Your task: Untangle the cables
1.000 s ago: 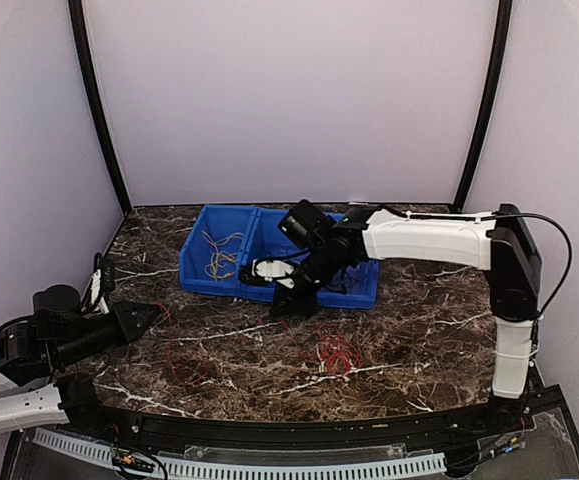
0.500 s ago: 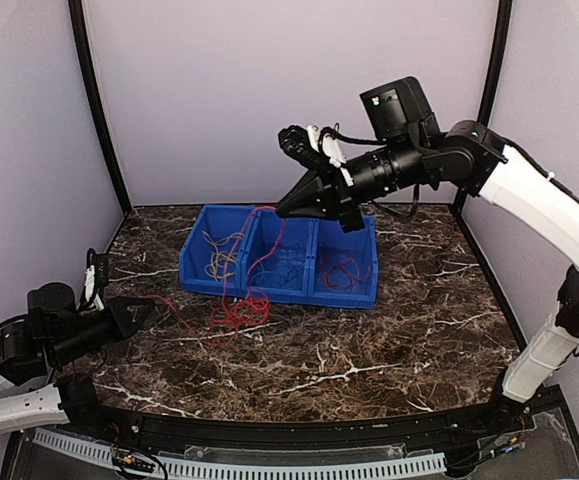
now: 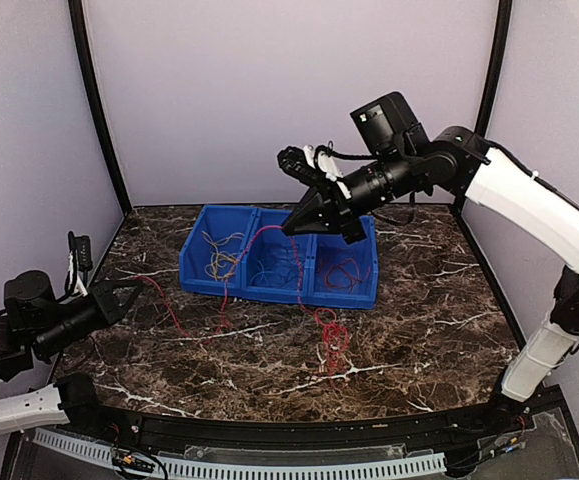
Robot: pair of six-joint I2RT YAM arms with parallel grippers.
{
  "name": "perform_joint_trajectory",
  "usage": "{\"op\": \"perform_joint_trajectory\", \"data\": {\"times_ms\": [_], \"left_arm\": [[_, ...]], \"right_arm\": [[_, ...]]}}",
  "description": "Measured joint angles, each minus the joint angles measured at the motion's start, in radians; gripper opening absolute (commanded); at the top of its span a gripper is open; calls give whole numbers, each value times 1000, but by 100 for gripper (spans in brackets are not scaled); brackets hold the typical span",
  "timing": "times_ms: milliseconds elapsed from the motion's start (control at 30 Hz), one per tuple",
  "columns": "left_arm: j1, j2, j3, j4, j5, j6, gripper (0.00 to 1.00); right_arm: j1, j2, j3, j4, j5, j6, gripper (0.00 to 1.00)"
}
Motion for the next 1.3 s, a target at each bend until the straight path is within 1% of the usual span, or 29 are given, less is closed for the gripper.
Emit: {"op": "perform_joint_trajectory", "data": {"times_ms": [67,133,233,267,367,500,633,800,933,1033,1133,1200,1300], "left_arm": [[0,-7,0,13,3,13,0],[0,-14,0,25,7,29,0],[0,-18,0,49,11,52,0],[0,-19,0,59,13,58,0],[0,-20,0,104,30,76,0],[0,-16,-5,176,68,101,0],[3,24,-3,230,113,127,0],[7,161,11,299,179,151,0],[0,280,15,373,214,174,0],[0,383,34,446,232,193,0],[0,509,77,539,244,209,0],[0,605,118,602,248,215,0],[0,793,223,686,255,227,0]], "right_arm": [[-4,22,31,-53,-21,-7,0],[-21,32,54,-55,-74,5,0],[-14,-8,1,-14,14,-14,0],[-3,-10,-5,-21,18,-19,0],[12,-2,-14,-13,-43,0,0],[66,0,-68,28,48,-8,0],[113,51,-96,43,56,-1,0],[105,126,-105,63,78,29,0],[65,142,-105,78,89,59,0],[6,137,-118,117,103,71,0],[-66,121,-171,165,109,74,0],[-117,99,-225,201,105,74,0],[-200,56,-310,264,105,79,0]]}}
